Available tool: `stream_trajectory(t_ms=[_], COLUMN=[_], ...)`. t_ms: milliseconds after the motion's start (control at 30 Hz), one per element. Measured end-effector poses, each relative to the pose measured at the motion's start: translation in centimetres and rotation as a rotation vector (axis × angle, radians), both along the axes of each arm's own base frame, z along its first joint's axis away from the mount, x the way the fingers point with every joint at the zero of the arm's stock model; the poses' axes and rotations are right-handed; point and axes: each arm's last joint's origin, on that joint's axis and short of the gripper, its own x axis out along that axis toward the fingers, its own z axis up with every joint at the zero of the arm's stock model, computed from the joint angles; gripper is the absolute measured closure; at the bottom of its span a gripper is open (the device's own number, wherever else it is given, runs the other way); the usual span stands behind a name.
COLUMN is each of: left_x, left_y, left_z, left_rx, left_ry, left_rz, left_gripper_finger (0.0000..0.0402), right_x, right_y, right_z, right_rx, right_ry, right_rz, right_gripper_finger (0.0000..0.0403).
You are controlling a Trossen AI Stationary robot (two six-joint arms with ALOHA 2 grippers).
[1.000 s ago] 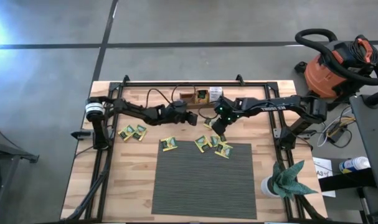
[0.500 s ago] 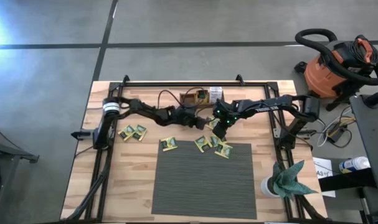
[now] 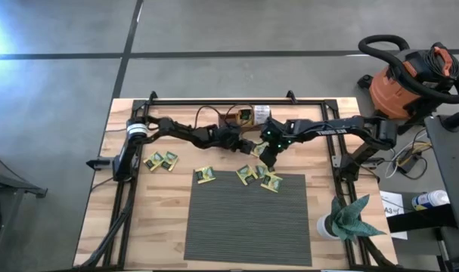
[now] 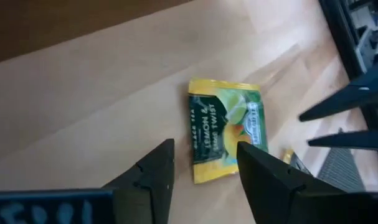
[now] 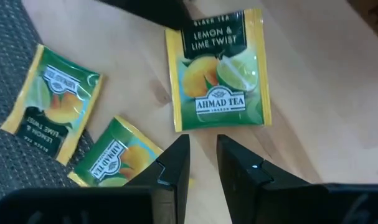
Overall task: Pick & Place Tea
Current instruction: Put the yellow tea bag into the left section of the wooden organizer
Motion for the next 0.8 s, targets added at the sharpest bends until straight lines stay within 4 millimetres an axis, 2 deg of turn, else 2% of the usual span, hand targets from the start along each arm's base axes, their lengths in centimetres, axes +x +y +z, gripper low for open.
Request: stream_trajectory(t_ms=[200, 333, 500, 800], left_x=[1.1, 1.6, 1.7, 1.6], left_y=[0.4, 0.6, 0.7, 0.6], left_z=[-1.0, -0.8, -0.6, -0.7], left_rx=[0.001, 0.025, 0.075, 0.095], left_ry=[0.004, 0.006, 0.035, 0.038], left_rz=[0.010, 0.000, -0.019, -0.042], left_gripper_finger=[0.0230, 0.0229, 0.0229, 0.0229], right_x=[0.0, 0.3, 0.6, 0.8], right_y=[0.0, -0.1, -0.2, -0.4], right_z=[-0.8, -1.8, -2.7, -3.1], right_rx=[-0.004, -0.003, -0.004, -0.022], right_ry=[0.013, 0.019, 0.039, 0.040], right_rz=[0.019, 0.020, 0.024, 0.015], right_gripper_finger=[0.0323, 0.0323, 0.0323, 0.0323])
